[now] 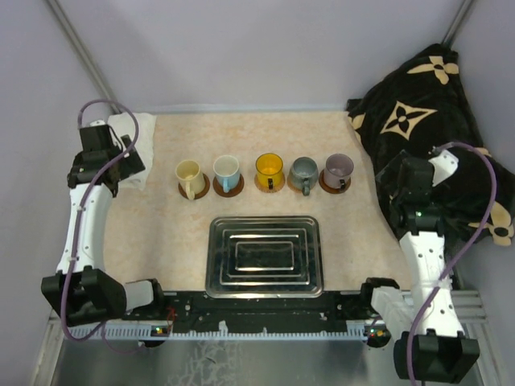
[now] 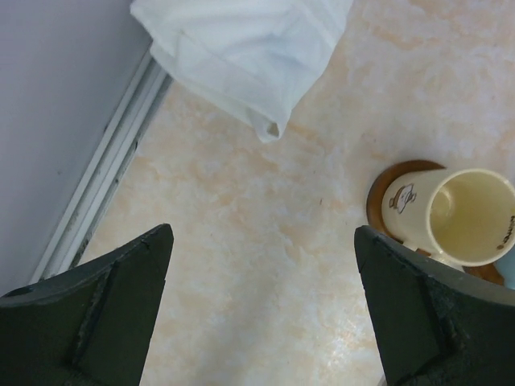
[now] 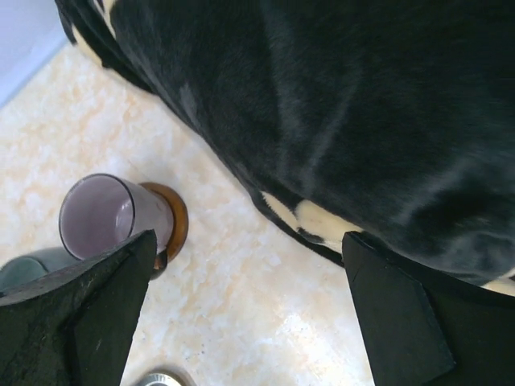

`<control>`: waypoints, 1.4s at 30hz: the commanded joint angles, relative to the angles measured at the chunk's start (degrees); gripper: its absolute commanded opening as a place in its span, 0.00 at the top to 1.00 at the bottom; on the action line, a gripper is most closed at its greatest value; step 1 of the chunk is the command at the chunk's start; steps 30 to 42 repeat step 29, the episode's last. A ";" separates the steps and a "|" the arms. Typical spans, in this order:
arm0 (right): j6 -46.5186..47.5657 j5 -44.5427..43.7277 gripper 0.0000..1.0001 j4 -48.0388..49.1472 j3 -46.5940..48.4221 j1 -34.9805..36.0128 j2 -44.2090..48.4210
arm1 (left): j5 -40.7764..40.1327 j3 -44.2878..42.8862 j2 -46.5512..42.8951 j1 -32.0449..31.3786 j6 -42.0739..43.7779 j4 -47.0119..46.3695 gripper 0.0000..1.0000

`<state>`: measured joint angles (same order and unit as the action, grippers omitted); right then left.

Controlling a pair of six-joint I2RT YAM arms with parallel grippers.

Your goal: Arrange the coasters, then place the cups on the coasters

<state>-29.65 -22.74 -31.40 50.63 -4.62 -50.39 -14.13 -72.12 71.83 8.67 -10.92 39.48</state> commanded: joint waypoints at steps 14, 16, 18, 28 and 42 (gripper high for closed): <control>-4.12 -8.06 0.01 -3.17 2.49 0.04 5.39 | -4.71 9.55 -8.38 0.13 -5.99 3.05 0.00; -4.05 -8.88 0.01 -3.01 2.01 0.27 6.40 | -4.60 9.39 -8.51 0.08 -6.12 3.21 0.00; -4.02 -9.12 0.01 -2.73 1.41 0.40 7.42 | -4.36 9.11 -8.63 0.12 -6.26 3.36 0.00; -5.48 -10.89 0.01 -3.80 1.47 0.45 8.12 | -3.93 9.09 -9.34 0.12 -6.55 3.63 0.00; -5.22 -10.72 0.01 -3.27 1.18 0.51 8.71 | -4.01 9.10 -9.34 0.12 -6.57 3.66 0.00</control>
